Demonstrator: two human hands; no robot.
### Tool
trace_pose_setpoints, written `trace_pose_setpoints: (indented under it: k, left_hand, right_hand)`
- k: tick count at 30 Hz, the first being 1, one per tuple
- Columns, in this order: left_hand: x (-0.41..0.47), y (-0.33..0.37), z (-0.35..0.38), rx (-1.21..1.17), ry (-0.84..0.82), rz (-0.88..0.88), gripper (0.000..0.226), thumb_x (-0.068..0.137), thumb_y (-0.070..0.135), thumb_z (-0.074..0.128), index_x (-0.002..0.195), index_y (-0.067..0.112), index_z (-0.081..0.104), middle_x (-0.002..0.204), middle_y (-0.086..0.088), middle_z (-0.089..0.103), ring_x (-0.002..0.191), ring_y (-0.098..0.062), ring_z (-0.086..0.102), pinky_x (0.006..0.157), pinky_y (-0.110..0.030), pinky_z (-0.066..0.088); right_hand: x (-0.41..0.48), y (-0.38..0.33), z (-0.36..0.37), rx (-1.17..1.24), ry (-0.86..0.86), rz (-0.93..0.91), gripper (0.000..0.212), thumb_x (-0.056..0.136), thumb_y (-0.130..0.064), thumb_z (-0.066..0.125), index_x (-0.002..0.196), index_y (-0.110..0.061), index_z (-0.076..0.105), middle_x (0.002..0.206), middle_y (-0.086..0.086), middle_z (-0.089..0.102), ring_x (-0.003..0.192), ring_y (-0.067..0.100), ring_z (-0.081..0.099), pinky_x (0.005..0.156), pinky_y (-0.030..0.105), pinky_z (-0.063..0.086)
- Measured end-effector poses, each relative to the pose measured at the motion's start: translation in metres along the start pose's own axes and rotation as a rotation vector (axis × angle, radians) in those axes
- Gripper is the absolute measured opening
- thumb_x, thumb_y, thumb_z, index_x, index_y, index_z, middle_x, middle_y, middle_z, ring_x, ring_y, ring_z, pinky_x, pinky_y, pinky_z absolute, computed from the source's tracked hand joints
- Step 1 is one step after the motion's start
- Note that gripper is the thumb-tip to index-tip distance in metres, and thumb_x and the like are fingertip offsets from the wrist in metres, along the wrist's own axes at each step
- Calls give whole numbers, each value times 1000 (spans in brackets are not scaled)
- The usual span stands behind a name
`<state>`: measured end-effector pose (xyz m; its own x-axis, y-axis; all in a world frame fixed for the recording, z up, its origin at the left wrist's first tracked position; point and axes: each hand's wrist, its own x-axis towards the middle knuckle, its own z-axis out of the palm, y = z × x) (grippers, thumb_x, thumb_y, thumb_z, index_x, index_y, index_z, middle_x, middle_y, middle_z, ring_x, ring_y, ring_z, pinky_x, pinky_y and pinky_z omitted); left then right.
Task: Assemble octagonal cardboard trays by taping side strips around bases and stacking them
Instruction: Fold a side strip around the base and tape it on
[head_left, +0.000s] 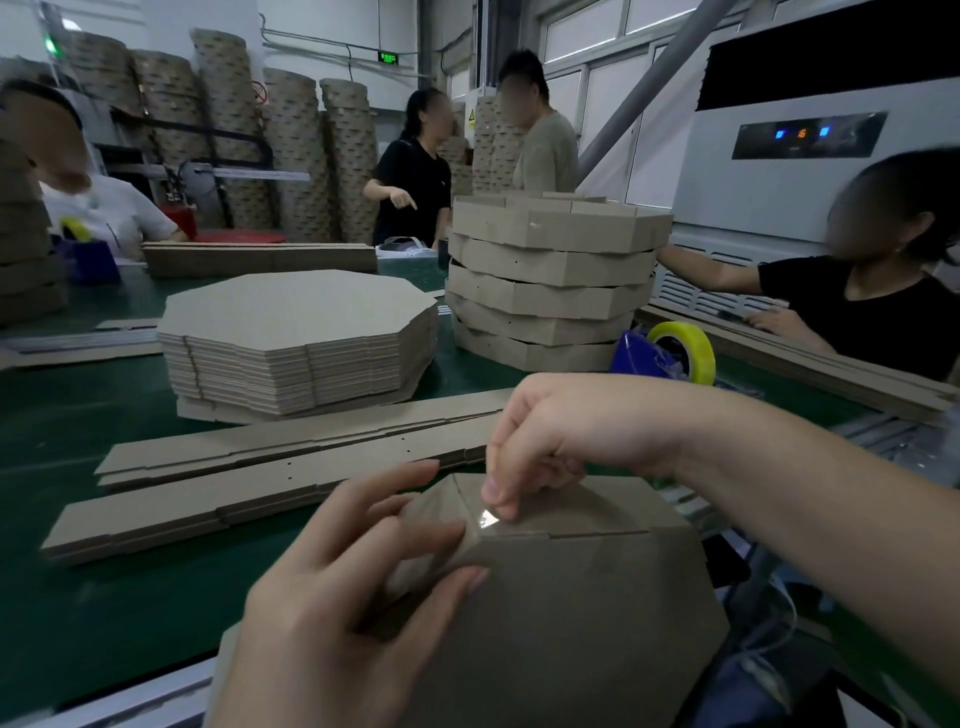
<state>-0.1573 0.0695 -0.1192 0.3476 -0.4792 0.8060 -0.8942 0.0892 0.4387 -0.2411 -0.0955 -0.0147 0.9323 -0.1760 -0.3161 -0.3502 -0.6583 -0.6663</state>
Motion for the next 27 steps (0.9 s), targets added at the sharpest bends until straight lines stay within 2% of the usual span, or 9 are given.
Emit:
trace_pose_setpoints:
  k: [5,9,16,21,24,27]
  left_hand:
    - [-4,-1,3,5,13,17,13,67,29,77,69,18,70,108,2,68,89,-4,64,77,-11,48]
    - [-4,-1,4,-10,1,19,22,74,39,71,71,18,72,108,3,68,90,-6,65,77,-15,50]
    - [-4,-3,7,-4,-15,28,23,75,42,67,72,20,73,108,6,67,91,-5,65,75,-16,51]
    - [-2,-6,7,13,-5,26,23,75,42,65,73,21,72,107,8,66,89,-3,63,77,-11,47]
    - [-1,-6,8,7,-26,16,20,76,42,64,78,24,72,110,9,65,92,-3,63,80,-12,47]
    - [-1,-5,8,42,-93,30,21,81,45,57,97,37,69,120,13,59,95,-4,61,79,-19,49]
  right_hand:
    - [3,-5,-5,-170,-37,95,29,84,-36,70,58,-22,69,51,-8,43,48,7,34,50,20,27]
    - [7,-7,-9,-208,-77,164,33,83,-41,70,55,-24,70,46,-9,38,43,8,29,47,23,23]
    - [15,-3,-15,-179,-204,281,39,83,-47,68,53,-22,70,45,-7,30,43,11,21,44,23,16]
    - [20,10,-19,-343,-141,315,62,78,-69,59,39,-21,61,40,-10,43,39,8,36,48,21,30]
    - [19,21,-22,-292,-120,284,58,79,-65,61,43,-20,58,40,-10,42,36,6,36,47,21,30]
    - [15,32,-26,-166,-140,248,46,82,-55,65,53,-21,57,43,-9,39,39,8,31,44,20,24]
